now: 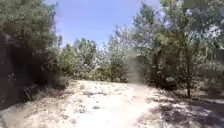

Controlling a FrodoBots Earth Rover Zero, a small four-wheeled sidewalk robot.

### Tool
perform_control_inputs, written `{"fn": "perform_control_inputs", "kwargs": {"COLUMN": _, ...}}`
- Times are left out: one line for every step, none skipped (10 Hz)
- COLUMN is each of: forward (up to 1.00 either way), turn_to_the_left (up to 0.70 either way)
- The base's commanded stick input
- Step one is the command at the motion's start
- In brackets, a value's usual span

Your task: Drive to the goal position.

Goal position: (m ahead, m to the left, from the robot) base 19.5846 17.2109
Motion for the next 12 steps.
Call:
{"fn": "perform_control_inputs", "kwargs": {"forward": 0.45, "turn_to_the_left": 0.02}}
{"fn": "perform_control_inputs", "kwargs": {"forward": 0.45, "turn_to_the_left": 0.02}}
{"fn": "perform_control_inputs", "kwargs": {"forward": 0.45, "turn_to_the_left": 0.02}}
{"fn": "perform_control_inputs", "kwargs": {"forward": 0.45, "turn_to_the_left": 0.02}}
{"fn": "perform_control_inputs", "kwargs": {"forward": 0.45, "turn_to_the_left": 0.02}}
{"fn": "perform_control_inputs", "kwargs": {"forward": 0.45, "turn_to_the_left": 0.02}}
{"fn": "perform_control_inputs", "kwargs": {"forward": 0.45, "turn_to_the_left": 0.02}}
{"fn": "perform_control_inputs", "kwargs": {"forward": 0.45, "turn_to_the_left": 0.02}}
{"fn": "perform_control_inputs", "kwargs": {"forward": 0.45, "turn_to_the_left": 0.02}}
{"fn": "perform_control_inputs", "kwargs": {"forward": 0.45, "turn_to_the_left": 0.02}}
{"fn": "perform_control_inputs", "kwargs": {"forward": 0.45, "turn_to_the_left": 0.02}}
{"fn": "perform_control_inputs", "kwargs": {"forward": 0.45, "turn_to_the_left": 0.02}}
